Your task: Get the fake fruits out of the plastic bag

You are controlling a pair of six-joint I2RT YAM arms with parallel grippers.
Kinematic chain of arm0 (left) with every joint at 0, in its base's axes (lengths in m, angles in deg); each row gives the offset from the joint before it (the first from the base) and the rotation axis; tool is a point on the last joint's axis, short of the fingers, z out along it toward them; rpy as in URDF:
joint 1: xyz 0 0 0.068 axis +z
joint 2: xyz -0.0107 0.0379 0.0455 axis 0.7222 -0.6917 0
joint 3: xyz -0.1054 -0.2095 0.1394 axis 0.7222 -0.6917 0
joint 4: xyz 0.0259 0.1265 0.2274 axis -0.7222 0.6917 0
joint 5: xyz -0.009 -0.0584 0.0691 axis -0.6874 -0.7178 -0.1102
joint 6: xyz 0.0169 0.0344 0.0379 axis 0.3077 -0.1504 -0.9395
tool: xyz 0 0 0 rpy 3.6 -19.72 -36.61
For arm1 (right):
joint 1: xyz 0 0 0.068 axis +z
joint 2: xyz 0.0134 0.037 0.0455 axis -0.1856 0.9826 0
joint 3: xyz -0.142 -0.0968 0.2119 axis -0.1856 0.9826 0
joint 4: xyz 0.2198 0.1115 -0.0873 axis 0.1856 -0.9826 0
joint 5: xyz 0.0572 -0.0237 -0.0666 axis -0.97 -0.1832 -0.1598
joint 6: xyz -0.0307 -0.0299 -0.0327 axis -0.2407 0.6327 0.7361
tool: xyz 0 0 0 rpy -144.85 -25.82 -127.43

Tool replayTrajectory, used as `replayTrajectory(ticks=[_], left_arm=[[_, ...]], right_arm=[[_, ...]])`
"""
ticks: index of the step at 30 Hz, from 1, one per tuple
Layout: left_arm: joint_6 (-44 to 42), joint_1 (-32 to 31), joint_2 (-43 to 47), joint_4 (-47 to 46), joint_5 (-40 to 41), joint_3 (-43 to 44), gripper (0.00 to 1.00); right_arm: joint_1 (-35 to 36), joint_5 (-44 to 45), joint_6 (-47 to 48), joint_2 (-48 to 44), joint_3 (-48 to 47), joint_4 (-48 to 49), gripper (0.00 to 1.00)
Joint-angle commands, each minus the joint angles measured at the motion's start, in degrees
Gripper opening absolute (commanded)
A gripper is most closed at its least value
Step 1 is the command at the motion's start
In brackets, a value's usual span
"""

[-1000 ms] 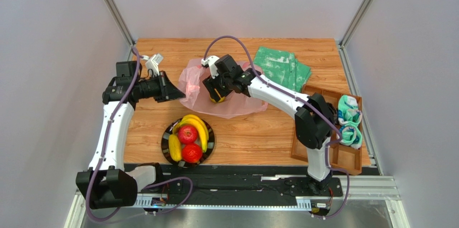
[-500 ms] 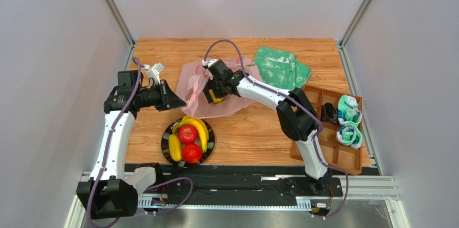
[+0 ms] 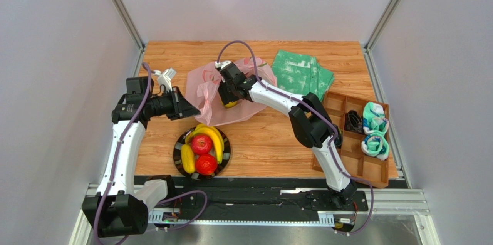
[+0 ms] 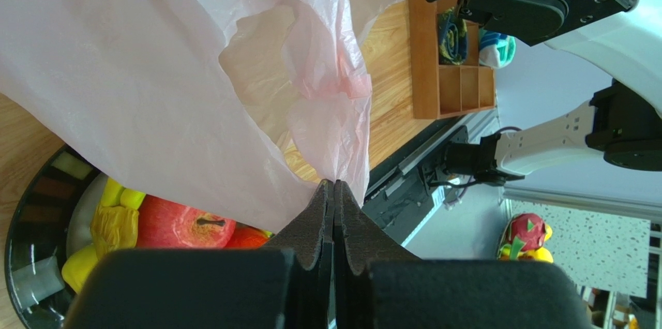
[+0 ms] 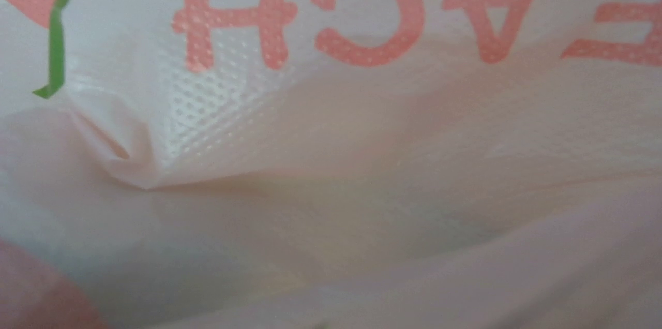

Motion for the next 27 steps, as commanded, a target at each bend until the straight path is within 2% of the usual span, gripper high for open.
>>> replayTrajectory(ticks=[1, 4, 10, 13, 16, 19, 24, 27], left_arm=[[0.9, -0.2, 0.4, -1.8, -1.0, 0.4, 0.0], [1.0, -0.1, 0.0, -2.2, -0.7, 1.1, 0.0], [-0.3, -0.1, -3.4, -2.6, 0.3, 5.3, 0.0], [-1.6, 0.1, -5.9, -2.3, 0.6, 7.7, 0.0], [-1.6, 0.1, -7.7, -3.0, 1.6, 9.4, 0.0], [-1.6, 0.1, -9.5, -3.9, 2.1, 10.9, 0.0], [-4.1, 0.9, -11.4, -2.3, 3.9, 13.9, 0.0], [-4.0, 2.2, -11.1, -1.7, 4.0, 14.2, 0.0]], right_arm=[[-0.6, -1.1, 2.0, -3.0, 1.4, 1.3, 0.47], [-0.6, -3.4, 3.8, -7.6, 2.8, 1.8, 0.34], [-1.1, -9.0, 6.7, -21.3, 9.6, 1.7, 0.23], [-1.5, -12.2, 8.5, -28.9, 14.1, 1.7, 0.22], [-1.4, -23.4, 10.6, -34.5, 18.9, 1.2, 0.22], [0.1, -30.6, 16.4, -37.8, 21.9, 0.2, 0.19], [5.2, -35.3, 26.8, -41.5, 30.4, 1.2, 0.18], [10.5, -34.7, 32.7, -41.9, 33.9, 2.8, 0.19]])
